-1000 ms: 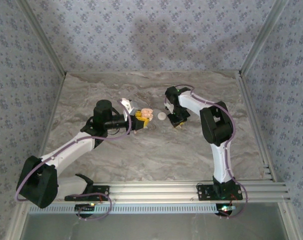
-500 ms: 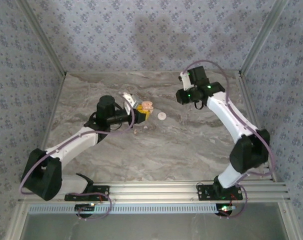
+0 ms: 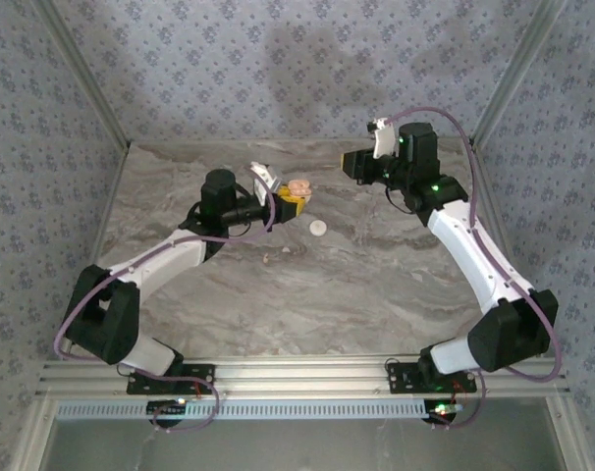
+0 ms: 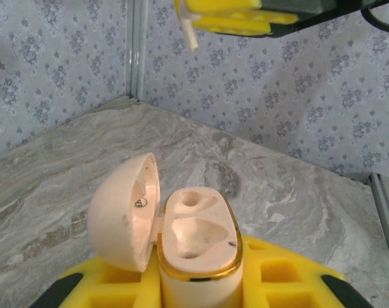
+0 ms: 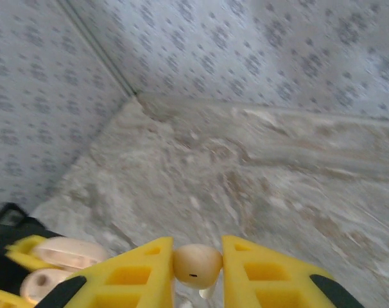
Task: Insert the wireless bluetooth earbuds into the charging case
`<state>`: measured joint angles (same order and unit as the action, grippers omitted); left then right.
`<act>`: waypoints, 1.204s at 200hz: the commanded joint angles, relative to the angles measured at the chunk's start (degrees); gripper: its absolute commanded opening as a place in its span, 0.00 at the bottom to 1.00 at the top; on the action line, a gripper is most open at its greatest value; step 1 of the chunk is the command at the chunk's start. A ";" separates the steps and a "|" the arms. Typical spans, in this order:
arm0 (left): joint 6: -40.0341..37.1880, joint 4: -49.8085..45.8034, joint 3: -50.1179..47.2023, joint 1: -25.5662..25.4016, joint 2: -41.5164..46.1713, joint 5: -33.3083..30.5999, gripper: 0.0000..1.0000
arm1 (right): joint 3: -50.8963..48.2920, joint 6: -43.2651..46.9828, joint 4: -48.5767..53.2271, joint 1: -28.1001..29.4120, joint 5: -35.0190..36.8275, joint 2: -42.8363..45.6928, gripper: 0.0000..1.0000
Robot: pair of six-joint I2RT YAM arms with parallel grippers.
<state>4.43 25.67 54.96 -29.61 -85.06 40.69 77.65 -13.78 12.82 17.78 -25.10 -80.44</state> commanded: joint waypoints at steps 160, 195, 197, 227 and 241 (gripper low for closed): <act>0.07 21.07 -1.43 -0.10 -1.89 7.22 0.19 | -11.92 -14.01 -19.32 6.04 -9.70 8.51 0.23; -1.86 20.47 -1.74 -0.51 -1.43 5.23 0.19 | -13.20 -14.97 -20.29 7.42 -9.01 8.20 0.23; -1.85 20.47 -1.82 -0.53 -1.50 5.14 0.19 | -13.28 -14.98 -20.29 7.53 -8.94 8.24 0.24; -1.67 20.91 -1.88 -0.52 -1.48 4.80 0.19 | -14.10 -15.13 -20.86 8.41 -7.78 8.46 0.24; -1.54 20.99 -1.87 -0.50 -1.47 4.75 0.19 | -14.33 -15.38 -21.21 8.58 -7.50 8.56 0.24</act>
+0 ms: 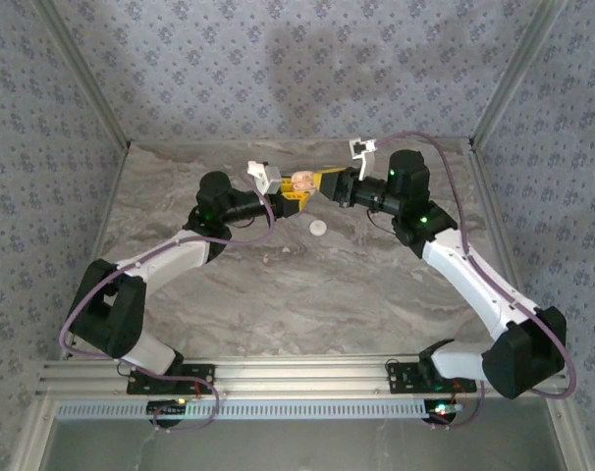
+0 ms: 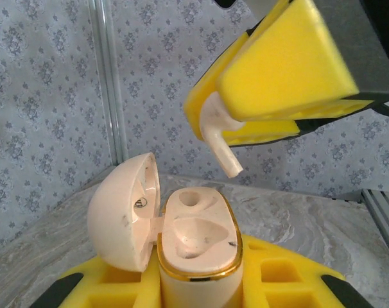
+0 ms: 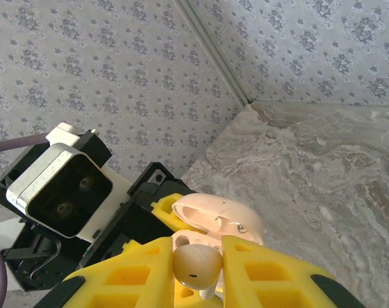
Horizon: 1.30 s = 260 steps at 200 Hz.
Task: Insert the wireless bluetooth earbuds into the charging case
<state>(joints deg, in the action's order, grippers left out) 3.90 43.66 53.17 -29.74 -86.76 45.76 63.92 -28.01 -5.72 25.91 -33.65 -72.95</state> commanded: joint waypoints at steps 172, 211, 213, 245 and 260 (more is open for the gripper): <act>-3.43 2.87 -1.32 -0.75 1.83 -0.32 0.19 | -0.73 0.39 -1.54 1.71 3.79 0.78 0.24; -4.81 2.37 -1.56 -1.03 2.21 -0.55 0.19 | -0.53 1.39 0.48 1.70 4.06 0.44 0.24; -4.85 2.39 -1.57 -1.03 2.21 -0.57 0.19 | -0.54 1.38 0.54 1.76 4.12 0.46 0.24; -4.82 2.69 -1.58 -1.12 2.30 -0.93 0.19 | -0.81 1.90 1.58 1.85 4.52 0.35 0.23; -4.85 2.75 -1.58 -1.19 2.51 -1.11 0.19 | -0.91 2.08 1.88 1.79 4.61 0.27 0.23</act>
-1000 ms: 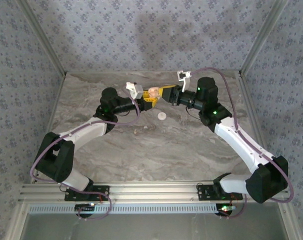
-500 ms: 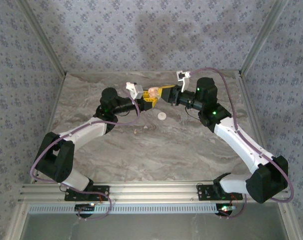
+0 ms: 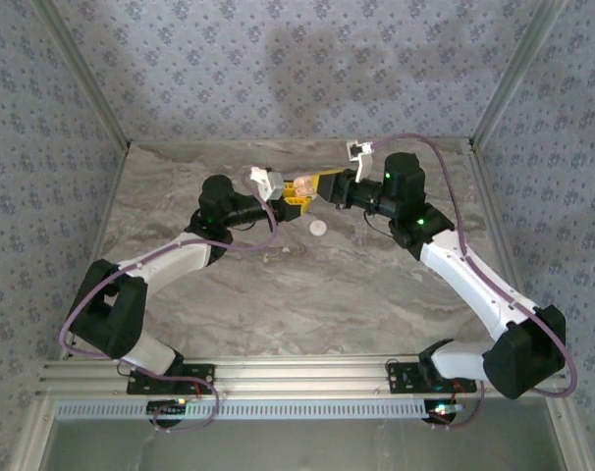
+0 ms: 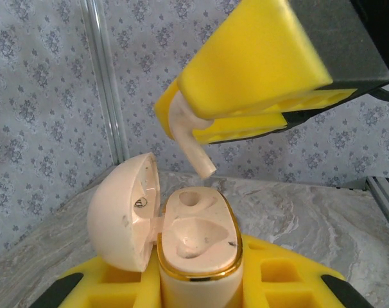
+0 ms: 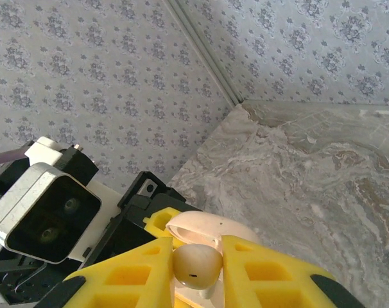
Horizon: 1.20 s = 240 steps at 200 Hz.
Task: Insert the wireless bluetooth earbuds into the charging case
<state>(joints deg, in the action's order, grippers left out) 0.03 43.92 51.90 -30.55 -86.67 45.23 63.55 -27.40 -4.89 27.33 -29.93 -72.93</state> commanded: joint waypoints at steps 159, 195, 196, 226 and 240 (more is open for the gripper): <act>1.60 5.46 -0.14 -0.43 2.52 -0.85 0.19 | -1.44 4.55 1.66 1.50 4.99 -1.24 0.23; 2.23 6.04 -0.13 -0.41 2.33 -1.20 0.19 | -1.41 4.61 1.41 1.67 3.86 -1.25 0.22; 2.24 6.02 -0.09 -0.40 2.36 -1.20 0.19 | -1.41 4.62 1.44 1.67 3.80 -1.25 0.22; 2.90 6.66 -0.09 -0.41 2.40 -2.07 0.19 | -1.37 5.10 2.41 1.75 3.78 -1.14 0.22; 3.16 6.96 -0.10 -0.39 2.48 -2.36 0.19 | -1.15 5.89 3.32 2.08 4.86 -0.94 0.22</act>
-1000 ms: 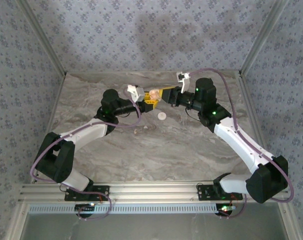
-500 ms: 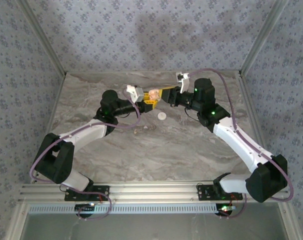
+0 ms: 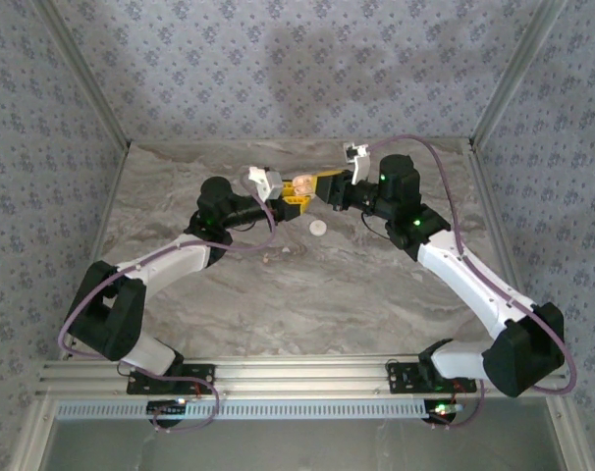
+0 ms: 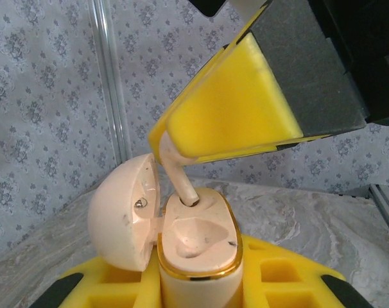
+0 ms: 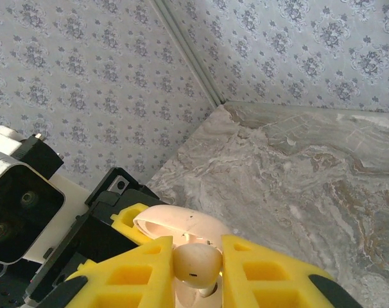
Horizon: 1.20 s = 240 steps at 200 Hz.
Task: Insert the wireless bluetooth earbuds into the charging case
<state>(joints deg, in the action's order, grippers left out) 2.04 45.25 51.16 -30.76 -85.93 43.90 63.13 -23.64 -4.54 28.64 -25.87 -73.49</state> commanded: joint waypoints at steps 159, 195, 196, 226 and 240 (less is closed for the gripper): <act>0.79 6.64 0.13 -0.20 2.85 -4.77 0.19 | 0.41 9.88 11.39 10.44 21.80 0.90 0.21; 0.52 6.42 0.26 -0.21 2.94 -5.05 0.19 | 1.15 9.69 11.82 11.60 20.95 0.02 0.22; 0.47 6.42 0.26 -0.19 2.95 -5.05 0.19 | 1.26 9.68 11.83 11.60 20.91 -0.02 0.22; 0.41 6.09 0.17 -0.19 2.99 -4.96 0.19 | 1.65 8.25 11.23 10.66 18.01 0.19 0.31; 0.29 5.83 0.03 -0.21 2.97 -4.72 0.19 | 1.71 6.32 9.99 9.04 14.15 0.58 0.40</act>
<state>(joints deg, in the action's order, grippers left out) 2.63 45.19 50.15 -31.03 -85.71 40.91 64.01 -14.50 2.02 38.65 -4.49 -72.75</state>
